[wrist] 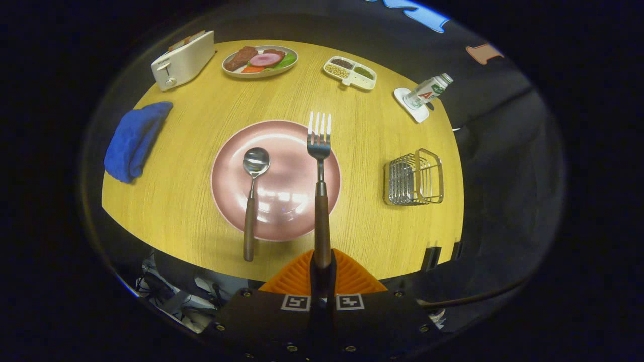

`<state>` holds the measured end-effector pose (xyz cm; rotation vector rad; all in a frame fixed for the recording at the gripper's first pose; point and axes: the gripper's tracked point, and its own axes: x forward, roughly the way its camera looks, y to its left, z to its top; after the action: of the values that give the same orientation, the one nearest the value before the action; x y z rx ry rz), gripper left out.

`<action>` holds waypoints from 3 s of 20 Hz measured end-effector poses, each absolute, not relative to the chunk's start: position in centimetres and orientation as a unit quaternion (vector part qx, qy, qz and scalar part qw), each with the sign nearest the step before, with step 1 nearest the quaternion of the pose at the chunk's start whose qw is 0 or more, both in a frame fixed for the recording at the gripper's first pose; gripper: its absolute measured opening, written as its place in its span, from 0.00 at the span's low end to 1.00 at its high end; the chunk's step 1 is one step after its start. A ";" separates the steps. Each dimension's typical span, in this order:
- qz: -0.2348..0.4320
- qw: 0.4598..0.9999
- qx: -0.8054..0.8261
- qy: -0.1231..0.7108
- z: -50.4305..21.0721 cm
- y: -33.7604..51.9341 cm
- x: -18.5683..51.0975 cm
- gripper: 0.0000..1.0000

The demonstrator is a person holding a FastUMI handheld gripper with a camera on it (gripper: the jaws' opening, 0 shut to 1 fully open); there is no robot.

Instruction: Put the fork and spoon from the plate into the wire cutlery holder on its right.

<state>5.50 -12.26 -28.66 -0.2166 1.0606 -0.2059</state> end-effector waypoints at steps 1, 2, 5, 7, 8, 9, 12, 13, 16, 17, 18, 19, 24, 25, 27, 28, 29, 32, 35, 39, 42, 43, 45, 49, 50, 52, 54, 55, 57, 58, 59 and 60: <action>-0.105 0.853 -0.100 0.501 -28.0 -13.0 5.5 0.04; -0.114 0.854 -0.093 0.499 -27.6 -13.8 5.4 0.04; -0.143 0.853 -0.076 0.496 -26.4 -16.8 4.9 0.04; -0.163 0.849 -0.066 0.498 -26.0 -19.0 4.6 0.04; -0.171 0.847 -0.059 0.500 -26.0 -20.1 4.4 0.04; -0.178 0.845 -0.052 0.501 -26.1 -21.0 4.4 0.04; -0.190 0.837 -0.031 0.512 -26.9 -23.6 4.2 0.04; -0.193 0.833 -0.026 0.518 -27.2 -24.4 4.1 0.04; -0.195 0.826 -0.008 0.529 -28.3 -26.1 4.1 0.04; -0.196 0.823 -0.005 0.533 -28.6 -26.7 4.1 0.04; -0.196 0.820 -0.004 0.538 -29.0 -27.1 4.1 0.04; -0.194 0.817 -0.002 0.543 -29.4 -27.4 4.2 0.04; -0.178 0.808 0.002 0.562 -30.4 -28.3 5.1 0.04; -0.174 0.808 0.003 0.563 -30.5 -28.3 5.3 0.04; -0.167 0.807 0.002 0.566 -30.6 -28.4 5.5 0.04; -0.163 0.806 0.002 0.569 -30.6 -28.4 5.5 0.04; -0.160 0.805 0.002 0.571 -30.6 -28.3 5.6 0.05; -0.161 0.803 -0.004 0.573 -30.2 -28.6 5.7 0.11; -0.158 0.811 -0.011 0.563 -29.3 -28.6 5.9 0.14; -0.160 0.829 -0.008 0.536 -27.7 -28.2 6.3 0.48; -0.163 0.834 -0.021 0.527 -26.7 -27.6 6.0 0.51; -0.163 0.836 -0.025 0.524 -26.3 -27.3 5.9 0.51; -0.164 0.840 -0.033 0.516 -25.6 -26.6 5.7 0.51; -0.160 0.847 -0.056 0.504 -24.5 -24.3 5.5 0.51; -0.156 0.849 -0.059 0.501 -24.4 -23.4 5.5 0.51; -0.144 0.852 -0.068 0.498 -24.4 -21.4 5.6 0.51; -0.132 0.854 -0.078 0.497 -24.5 -19.3 5.7 0.51; -0.125 0.855 -0.084 0.496 -24.5 -18.1 5.8 0.51; -0.112 0.855 -0.094 0.498 -24.8 -16.0 5.8 0.51; -0.105 0.854 -0.098 0.499 -25.1 -14.9 5.8 0.51; -0.098 0.854 -0.101 0.501 -25.3 -13.8 5.7 0.51; -0.092 0.853 -0.102 0.503 -25.7 -12.8 5.6 0.51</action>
<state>5.60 -12.78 -25.65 -0.2141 1.0592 -0.1932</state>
